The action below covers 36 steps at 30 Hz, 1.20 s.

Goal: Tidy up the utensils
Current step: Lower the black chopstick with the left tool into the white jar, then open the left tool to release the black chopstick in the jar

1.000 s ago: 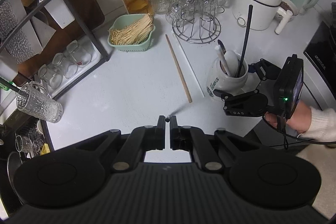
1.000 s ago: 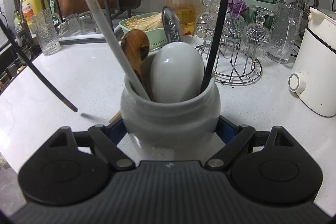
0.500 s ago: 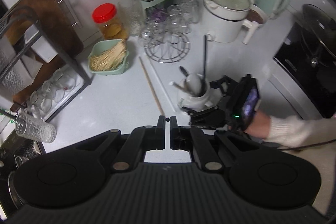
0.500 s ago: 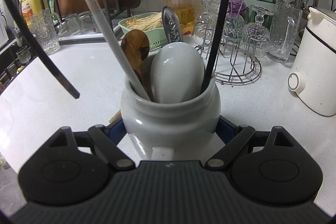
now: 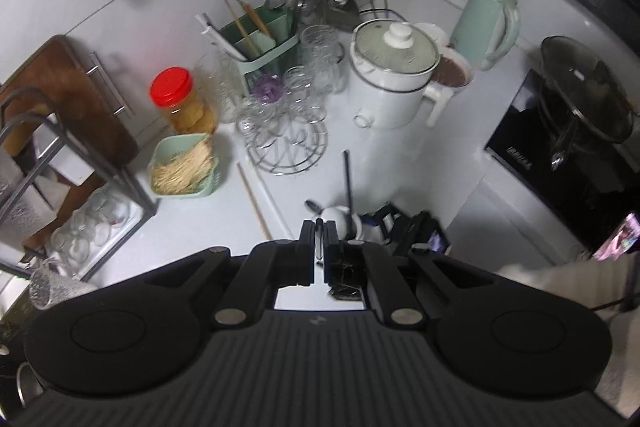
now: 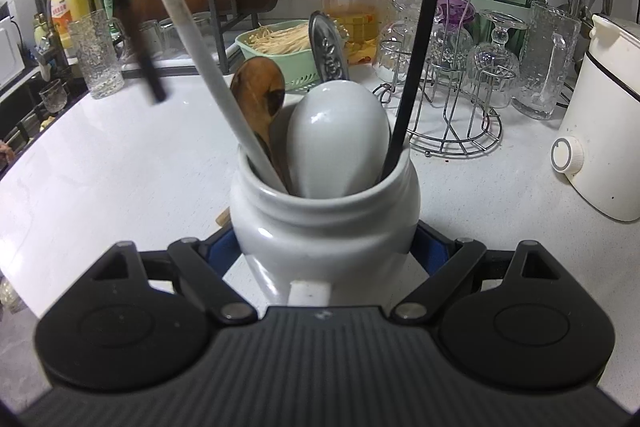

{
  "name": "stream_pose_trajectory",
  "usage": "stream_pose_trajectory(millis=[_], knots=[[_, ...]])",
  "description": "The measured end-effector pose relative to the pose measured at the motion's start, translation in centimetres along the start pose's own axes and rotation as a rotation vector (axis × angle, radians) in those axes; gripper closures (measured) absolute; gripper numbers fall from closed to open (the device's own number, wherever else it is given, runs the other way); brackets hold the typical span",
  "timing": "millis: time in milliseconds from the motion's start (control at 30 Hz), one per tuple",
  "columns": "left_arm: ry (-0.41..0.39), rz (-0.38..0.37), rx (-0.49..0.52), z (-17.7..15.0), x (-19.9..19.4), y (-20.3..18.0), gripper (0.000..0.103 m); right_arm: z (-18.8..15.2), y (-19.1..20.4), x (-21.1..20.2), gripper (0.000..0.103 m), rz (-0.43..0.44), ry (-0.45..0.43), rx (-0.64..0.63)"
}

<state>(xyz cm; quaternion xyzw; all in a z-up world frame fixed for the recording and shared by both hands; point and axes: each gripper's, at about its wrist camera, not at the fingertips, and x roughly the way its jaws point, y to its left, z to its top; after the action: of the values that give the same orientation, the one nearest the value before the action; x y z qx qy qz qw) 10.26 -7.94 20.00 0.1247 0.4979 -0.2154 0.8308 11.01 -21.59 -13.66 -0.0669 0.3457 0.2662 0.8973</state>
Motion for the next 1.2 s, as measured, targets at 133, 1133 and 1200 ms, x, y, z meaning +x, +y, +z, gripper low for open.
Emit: stream_pose_trajectory(millis=[133, 1133, 1200], knots=[[-0.01, -0.004, 0.031, 1.3, 0.3, -1.1, 0.099, 0.0, 0.0, 0.0, 0.012, 0.004, 0.003, -0.004], [0.255, -0.07, 0.101, 3.8, 15.9, -3.6, 0.099, -0.3, -0.2, -0.2, 0.012, 0.023, -0.015, -0.027], [0.267, -0.07, 0.103, 3.5, 16.7, -3.7, 0.099, -0.3, -0.2, -0.2, 0.012, 0.025, -0.014, -0.027]])
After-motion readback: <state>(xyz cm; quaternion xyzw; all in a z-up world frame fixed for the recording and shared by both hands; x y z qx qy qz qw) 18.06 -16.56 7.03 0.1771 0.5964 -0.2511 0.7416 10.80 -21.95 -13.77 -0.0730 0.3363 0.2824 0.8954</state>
